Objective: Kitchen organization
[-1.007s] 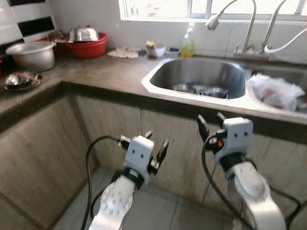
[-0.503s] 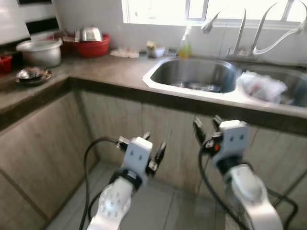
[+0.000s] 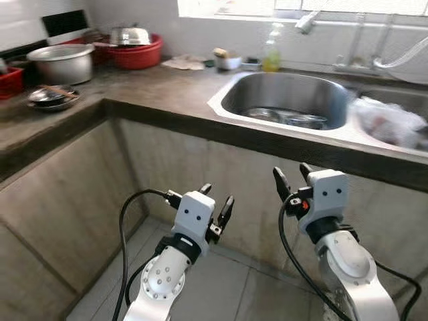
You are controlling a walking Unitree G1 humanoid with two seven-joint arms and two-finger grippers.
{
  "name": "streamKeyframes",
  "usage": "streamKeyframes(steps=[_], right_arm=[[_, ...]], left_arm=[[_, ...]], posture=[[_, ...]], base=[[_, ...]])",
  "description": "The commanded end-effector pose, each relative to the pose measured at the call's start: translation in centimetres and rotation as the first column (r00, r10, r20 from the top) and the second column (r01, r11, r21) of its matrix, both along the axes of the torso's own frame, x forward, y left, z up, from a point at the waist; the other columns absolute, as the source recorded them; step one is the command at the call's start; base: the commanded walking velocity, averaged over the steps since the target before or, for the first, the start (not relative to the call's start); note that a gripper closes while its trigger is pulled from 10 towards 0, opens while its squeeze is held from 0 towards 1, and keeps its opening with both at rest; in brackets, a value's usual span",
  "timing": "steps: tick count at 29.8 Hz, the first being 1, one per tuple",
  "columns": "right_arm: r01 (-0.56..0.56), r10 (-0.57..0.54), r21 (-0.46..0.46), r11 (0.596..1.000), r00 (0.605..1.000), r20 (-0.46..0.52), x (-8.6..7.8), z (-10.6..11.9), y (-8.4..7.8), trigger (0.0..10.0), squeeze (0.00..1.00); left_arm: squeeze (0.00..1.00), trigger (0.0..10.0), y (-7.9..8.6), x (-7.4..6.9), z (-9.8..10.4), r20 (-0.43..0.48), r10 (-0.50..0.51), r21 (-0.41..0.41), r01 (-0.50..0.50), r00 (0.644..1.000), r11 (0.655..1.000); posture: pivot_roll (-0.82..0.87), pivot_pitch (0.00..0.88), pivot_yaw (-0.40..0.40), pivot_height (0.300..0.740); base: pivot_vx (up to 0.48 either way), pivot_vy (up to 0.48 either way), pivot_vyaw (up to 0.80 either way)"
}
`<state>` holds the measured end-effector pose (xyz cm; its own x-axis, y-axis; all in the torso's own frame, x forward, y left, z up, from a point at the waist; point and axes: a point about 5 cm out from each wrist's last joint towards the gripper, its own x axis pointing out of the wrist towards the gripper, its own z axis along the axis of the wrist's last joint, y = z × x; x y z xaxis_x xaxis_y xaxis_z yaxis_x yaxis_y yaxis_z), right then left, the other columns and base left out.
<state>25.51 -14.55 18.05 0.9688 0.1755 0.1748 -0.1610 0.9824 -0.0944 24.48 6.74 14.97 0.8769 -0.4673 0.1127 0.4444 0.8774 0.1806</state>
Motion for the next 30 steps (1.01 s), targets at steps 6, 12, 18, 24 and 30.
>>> streamKeyframes(steps=[6, 12, 18, 24, 30], right_arm=[[-0.024, 0.024, 0.018, 1.000, 1.000, 0.006, 0.20, 0.31, 0.43, 10.0, 0.00], [-0.021, 0.021, 0.029, 0.999, 1.000, 0.012, 0.21, 0.47, 0.48, 10.0, 0.00], [-0.033, 0.033, 0.013, 0.999, 0.999, 0.023, 0.02, 0.53, 0.72, 10.0, 0.00], [-0.035, 0.035, 0.009, 0.999, 0.999, 0.026, 0.13, 0.58, 0.77, 10.0, 0.00], [-0.036, 0.036, 0.016, 0.999, 0.999, 0.029, 0.25, 0.64, 0.91, 10.0, 0.00]], left_arm=[[0.00, 10.0, 0.03, 0.02, 0.02, 0.006, -0.006, 0.008, 0.006, 1.000, 1.000], [0.00, 10.0, -0.06, 0.03, -0.01, 0.002, -0.008, 0.006, 0.008, 1.000, 1.000], [0.00, 10.0, -0.04, 0.05, -0.04, 0.002, -0.007, 0.005, 0.007, 1.000, 1.000], [0.00, 10.0, 0.06, 0.08, 0.03, 0.004, -0.001, 0.007, 0.001, 1.000, 1.000], [0.00, 10.0, 0.12, 0.14, 0.16, 0.009, 0.003, 0.006, -0.003, 1.000, 1.000]], posture=[[-0.01, 0.000, -0.005, 0.740], [-0.01, 0.000, -0.004, 0.740], [-0.01, 0.000, -0.006, 0.740], [0.00, 0.000, -0.006, 0.740], [0.00, 0.000, -0.007, 0.740]], base=[[0.366, 0.000, 0.24], [0.381, 0.000, 0.00], [0.379, 0.000, 0.53], [0.379, 0.000, 0.80], [0.376, 0.000, 0.80]])
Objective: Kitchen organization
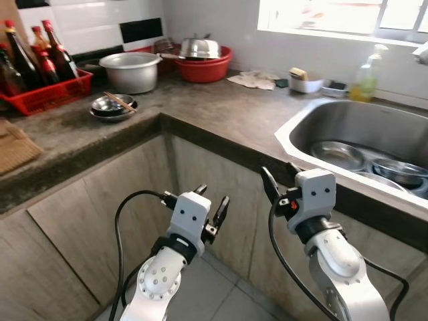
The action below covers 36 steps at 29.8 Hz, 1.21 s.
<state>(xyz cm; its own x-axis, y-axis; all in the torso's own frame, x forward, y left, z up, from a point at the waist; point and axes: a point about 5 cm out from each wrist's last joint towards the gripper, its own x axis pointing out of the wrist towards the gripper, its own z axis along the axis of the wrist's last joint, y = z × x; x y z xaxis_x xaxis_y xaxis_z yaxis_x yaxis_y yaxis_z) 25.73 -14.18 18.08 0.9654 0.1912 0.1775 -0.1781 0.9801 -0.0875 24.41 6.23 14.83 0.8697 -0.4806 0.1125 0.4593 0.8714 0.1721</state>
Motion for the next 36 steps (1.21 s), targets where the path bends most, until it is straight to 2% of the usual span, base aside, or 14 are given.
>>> streamKeyframes(steps=[1, 7, 11, 18, 28, 36], right_arm=[[-0.019, 0.018, 0.009, 1.000, 0.999, 0.027, 0.03, 0.61, 0.54, 10.0, 0.00], [-0.009, 0.009, 0.000, 1.000, 1.000, 0.026, 0.18, 0.62, 0.47, 10.0, 0.00], [-0.008, 0.008, 0.023, 1.000, 1.000, 0.023, 0.24, 0.64, 0.51, 10.0, 0.00], [-0.016, 0.015, 0.009, 1.000, 0.999, 0.030, 0.28, 0.73, 0.56, 10.0, 0.00], [-0.023, 0.022, 0.001, 1.000, 0.999, 0.030, 0.27, 0.67, 0.78, 10.0, 0.00], [-0.029, 0.029, 0.001, 1.000, 0.999, 0.036, 0.55, 0.88, 0.85, 10.0, 0.00]], left_arm=[[0.00, 10.0, 0.63, 0.21, 0.30, 0.014, 0.019, 0.014, -0.019, 1.000, 1.000], [0.00, 10.0, 0.63, 0.26, 0.34, 0.014, 0.020, 0.014, -0.020, 1.000, 1.000], [0.00, 10.0, 0.58, 0.32, 0.42, 0.016, 0.021, 0.014, -0.021, 1.000, 1.000], [0.00, 10.0, 0.43, 0.37, 0.62, 0.022, 0.017, 0.010, -0.017, 1.000, 1.000], [0.00, 10.0, 0.49, 0.32, 0.45, 0.018, 0.019, 0.014, -0.019, 1.000, 1.000], [0.00, 10.0, 0.51, 0.40, 0.40, 0.018, 0.020, 0.014, -0.020, 1.000, 1.000]], posture=[[0.00, 0.000, -0.007, 0.740], [0.00, 0.000, -0.008, 0.740], [0.00, 0.000, -0.006, 0.740], [0.00, 0.000, -0.006, 0.740], [0.00, 0.000, -0.006, 0.740], [0.00, 0.000, -0.007, 0.740]], base=[[0.375, 0.000, 0.80], [0.367, 0.000, 0.80], [0.364, 0.000, 0.00], [0.360, 0.000, 0.00], [0.361, 0.000, 0.68], [0.360, 0.000, 0.00]])
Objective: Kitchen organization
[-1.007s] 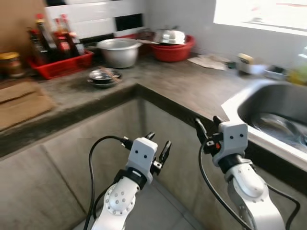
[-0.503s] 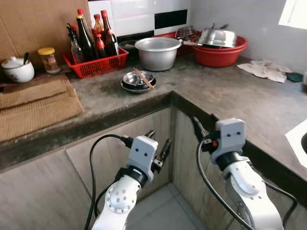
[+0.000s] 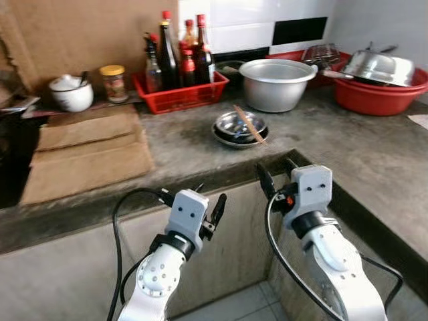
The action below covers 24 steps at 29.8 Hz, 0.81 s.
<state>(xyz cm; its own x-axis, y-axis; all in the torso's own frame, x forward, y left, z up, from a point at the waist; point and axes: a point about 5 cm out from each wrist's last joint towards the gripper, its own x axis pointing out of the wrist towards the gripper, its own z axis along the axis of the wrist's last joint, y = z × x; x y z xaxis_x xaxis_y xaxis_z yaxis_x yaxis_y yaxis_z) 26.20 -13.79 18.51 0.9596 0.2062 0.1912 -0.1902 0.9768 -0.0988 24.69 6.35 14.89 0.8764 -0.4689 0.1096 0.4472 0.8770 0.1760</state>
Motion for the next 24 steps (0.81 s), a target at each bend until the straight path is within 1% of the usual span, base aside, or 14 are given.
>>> streamKeyframes(steps=[1, 4, 5, 8, 14, 18, 19, 20, 22, 24], right_arm=[[-0.017, 0.017, 0.010, 1.000, 1.000, 0.020, 0.1, 0.5, 0.5, 10.0, 0.00], [-0.015, 0.015, 0.012, 1.000, 1.000, 0.017, 0.1, 0.4, 0.6, 10.0, 0.00], [-0.005, 0.005, 0.025, 1.000, 1.000, 0.007, 0.2, 0.3, 0.5, 10.0, 0.00], [0.011, -0.011, 0.022, 1.000, 1.000, 0.003, 0.3, 0.3, 0.2, 10.0, 0.00], [0.019, -0.020, 0.030, 0.999, 1.000, 0.007, 0.6, 0.6, 0.1, 10.0, 0.00], [0.016, -0.017, 0.019, 1.000, 1.000, 0.021, 1.2, 1.0, 0.3, 10.0, 0.00], [0.014, -0.014, 0.014, 1.000, 1.000, 0.025, 1.4, 1.1, 0.3, 10.0, 0.87], [0.013, -0.014, 0.011, 1.000, 1.000, 0.026, 1.6, 1.2, 0.4, 10.0, 1.00], [0.009, -0.009, 0.006, 1.000, 1.000, 0.025, 2.4, 1.3, 0.5, 10.0, 1.00], [0.012, -0.012, 0.007, 1.000, 1.000, 0.019, 2.7, 1.3, 0.5, 10.0, 1.00]], left_arm=[[0.00, 10.0, 0.4, 0.1, 0.3, 0.018, 0.006, 0.009, -0.006, 1.000, 1.000], [0.00, 10.0, 0.4, 0.1, 0.3, 0.016, 0.009, 0.007, -0.009, 1.000, 1.000], [0.00, 10.0, 0.5, 0.2, 0.3, 0.012, 0.017, 0.006, -0.017, 1.000, 1.000], [0.00, 10.0, 0.6, 0.3, 0.1, -0.007, 0.028, 0.007, -0.028, 1.000, 1.000], [0.00, 10.0, 0.4, 0.1, 0.0, -0.008, 0.013, 0.003, -0.013, 1.000, 1.000], [0.00, 10.0, 0.2, -0.2, -0.2, -0.018, -0.004, -0.007, 0.004, 1.000, 1.000], [0.00, 10.0, 0.1, -0.2, -0.3, -0.018, -0.007, -0.007, 0.007, 1.000, 1.000], [0.00, 10.0, 0.1, -0.3, -0.3, -0.022, -0.015, -0.011, 0.015, 1.000, 1.000], [0.00, 10.0, -0.1, -0.7, -0.4, -0.026, -0.041, -0.044, 0.040, 0.999, 0.998], [0.00, 10.0, -0.2, -1.0, -0.3, -0.024, -0.055, -0.059, 0.054, 0.998, 0.997]], posture=[[0.00, 0.000, -0.007, 0.740], [0.00, 0.000, -0.007, 0.740], [0.00, 0.000, -0.007, 0.740], [0.00, 0.000, -0.008, 0.740], [0.00, 0.000, -0.009, 0.740], [0.00, 0.000, -0.008, 0.740], [0.00, 0.000, -0.010, 0.740], [0.00, 0.000, -0.010, 0.740], [0.00, 0.000, -0.013, 0.740], [0.00, 0.000, -0.014, 0.740]], base=[[0.360, 0.000, 0.00], [0.349, 0.000, 0.50], [0.251, 0.000, 0.00], [0.000, 0.000, 0.00], [0.000, 0.000, 0.00], [0.000, 0.000, 0.00], [0.000, 0.000, 0.00], [0.000, 0.000, 0.00], [0.000, 0.000, 0.00], [0.000, 0.000, 0.00]])
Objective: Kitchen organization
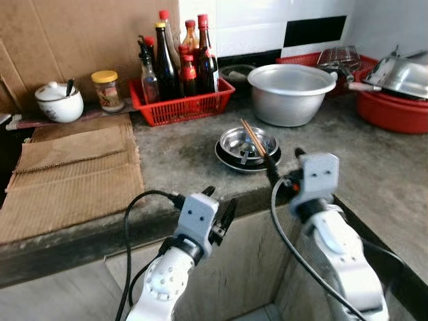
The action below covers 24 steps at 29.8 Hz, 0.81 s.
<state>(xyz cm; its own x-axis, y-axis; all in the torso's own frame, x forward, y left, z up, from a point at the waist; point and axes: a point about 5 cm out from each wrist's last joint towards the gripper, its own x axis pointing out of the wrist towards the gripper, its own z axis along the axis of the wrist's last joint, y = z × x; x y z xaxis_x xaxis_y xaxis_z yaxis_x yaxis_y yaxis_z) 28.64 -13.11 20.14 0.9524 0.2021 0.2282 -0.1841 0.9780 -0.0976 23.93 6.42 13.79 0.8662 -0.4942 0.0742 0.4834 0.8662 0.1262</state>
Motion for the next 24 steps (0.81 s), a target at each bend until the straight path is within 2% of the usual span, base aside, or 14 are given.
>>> streamKeyframes(steps=[1, 2, 3, 7, 13, 24], right_arm=[[0.012, -0.012, -0.010, 1.000, 1.000, -0.026, 0.5, -0.4, -0.2, 10.0, 1.00], [0.011, -0.011, -0.017, 1.000, 0.999, -0.032, 0.7, -0.5, -0.2, 10.0, 0.93], [0.007, -0.008, -0.029, 1.000, 0.999, -0.046, 1.0, -0.7, -0.1, 10.0, 0.00], [0.006, -0.010, -0.058, 0.998, 0.997, -0.083, 1.8, -1.5, 0.1, 10.0, 0.00], [0.001, -0.002, -0.009, 1.000, 0.987, -0.163, 2.6, -2.9, -0.2, 10.0, 0.00], [0.003, -0.004, -0.009, 1.000, 0.984, -0.179, 3.2, -3.4, -0.6, 10.0, 0.00]], left_arm=[[0.00, 10.0, -0.3, -0.4, 0.8, 0.028, -0.027, -0.040, 0.028, 0.999, 0.999], [0.00, 10.0, -0.4, -0.5, 0.7, 0.027, -0.031, -0.043, 0.032, 0.999, 0.999], [0.00, 10.0, -0.5, -0.7, 0.7, 0.023, -0.038, -0.046, 0.039, 0.999, 0.998], [0.00, 10.0, -0.8, -1.2, 0.5, 0.013, -0.060, -0.065, 0.061, 0.998, 0.996], [0.00, 10.0, -0.9, -1.5, 0.4, 0.004, -0.071, -0.072, 0.071, 0.997, 0.995], [0.00, 10.0, -0.9, -1.6, 0.7, 0.007, -0.077, -0.078, 0.077, 0.997, 0.994]], posture=[[0.00, 0.000, -0.017, 0.740], [0.01, 0.000, -0.021, 0.740], [0.01, 0.001, -0.023, 0.740], [0.01, 0.008, -0.027, 0.740], [0.02, 0.019, -0.039, 0.740], [0.02, 0.025, -0.040, 0.740]], base=[[0.000, 0.000, 0.00], [0.000, 0.000, 0.00], [0.000, 0.000, 0.00], [0.000, 0.000, 0.00], [0.000, 0.000, 0.00], [0.000, 0.000, 0.00]])
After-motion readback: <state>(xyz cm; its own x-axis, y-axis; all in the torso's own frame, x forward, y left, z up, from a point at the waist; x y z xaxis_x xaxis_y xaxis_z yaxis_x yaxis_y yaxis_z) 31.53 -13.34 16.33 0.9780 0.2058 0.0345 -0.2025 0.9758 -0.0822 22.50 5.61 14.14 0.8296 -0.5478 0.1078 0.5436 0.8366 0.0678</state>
